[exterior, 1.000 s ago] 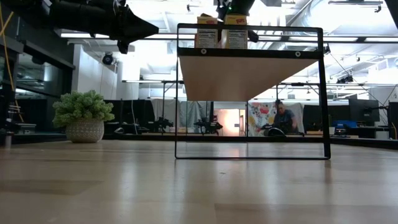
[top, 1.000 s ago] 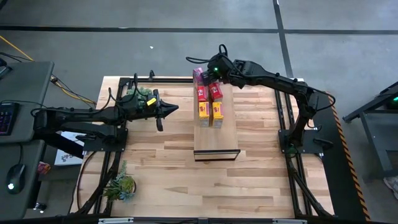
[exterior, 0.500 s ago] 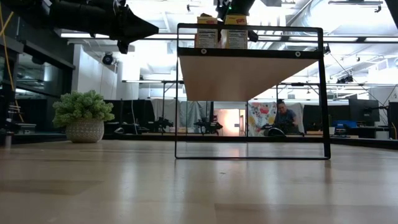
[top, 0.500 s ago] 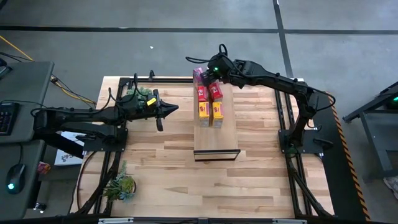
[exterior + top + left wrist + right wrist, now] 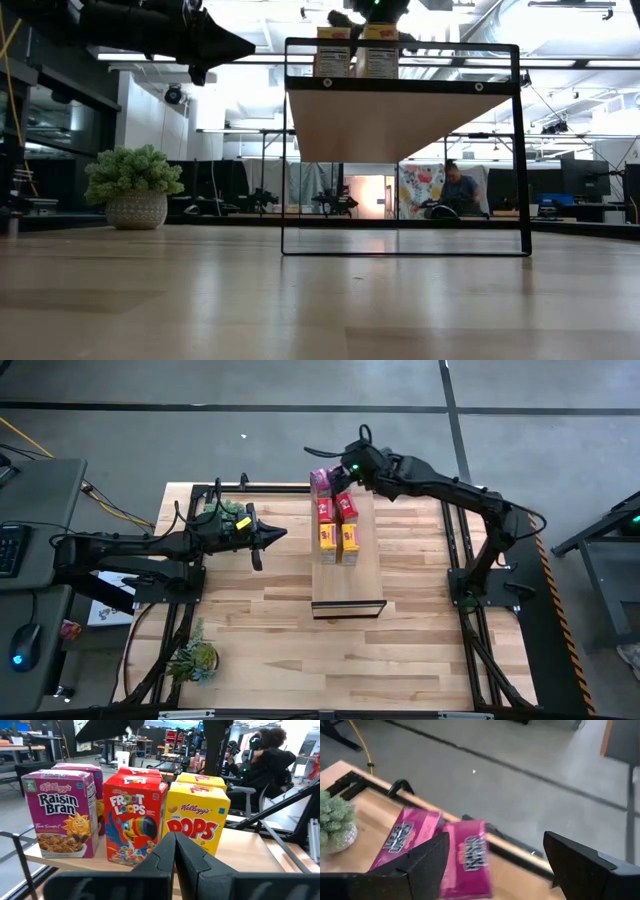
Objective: Stack cereal on shelf
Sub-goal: Put the violet cereal box aligned with the other violet cereal box on the shelf
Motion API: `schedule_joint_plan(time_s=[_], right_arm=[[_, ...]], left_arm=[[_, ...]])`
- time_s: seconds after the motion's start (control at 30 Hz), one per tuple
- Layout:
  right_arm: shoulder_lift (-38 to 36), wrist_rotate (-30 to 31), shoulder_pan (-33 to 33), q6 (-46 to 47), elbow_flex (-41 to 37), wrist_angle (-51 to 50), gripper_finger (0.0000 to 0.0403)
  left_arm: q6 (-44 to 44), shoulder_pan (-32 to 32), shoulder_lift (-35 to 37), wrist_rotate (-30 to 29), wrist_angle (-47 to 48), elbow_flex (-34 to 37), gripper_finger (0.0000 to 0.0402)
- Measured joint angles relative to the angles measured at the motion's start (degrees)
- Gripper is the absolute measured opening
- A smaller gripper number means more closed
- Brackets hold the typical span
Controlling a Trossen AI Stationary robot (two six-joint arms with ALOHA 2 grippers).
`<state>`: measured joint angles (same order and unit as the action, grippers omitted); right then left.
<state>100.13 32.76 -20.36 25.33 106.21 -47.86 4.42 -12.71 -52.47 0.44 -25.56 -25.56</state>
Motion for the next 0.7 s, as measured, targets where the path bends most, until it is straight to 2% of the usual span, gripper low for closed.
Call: schedule_joint_plan(time_s=[0.2, 0.4, 0.63, 0.7], right_arm=[[-5.1, 0.2, 0.2, -5.0, 0.1, -2.7, 0.0316], [-6.9, -1.8, 1.0, -2.1, 0.1, -12.9, 0.0316], [-6.1, -3.3, 0.9, -2.3, 0.1, -22.7, 0.0316], [-6.1, -0.9, 1.0, -2.0, 0.1, -26.4, 0.0309]], left_arm=[[-0.7, 0.0, 0.0, -3.7, 0.0, 0.0, 0.0001], [-5.0, -0.1, -0.2, -10.4, -0.1, 0.0, 0.0], [-9.6, -5.1, -4.4, -9.9, -2.2, -1.7, 0.0], [-10.4, -8.1, -7.0, -8.3, -2.1, -3.2, 0.0]])
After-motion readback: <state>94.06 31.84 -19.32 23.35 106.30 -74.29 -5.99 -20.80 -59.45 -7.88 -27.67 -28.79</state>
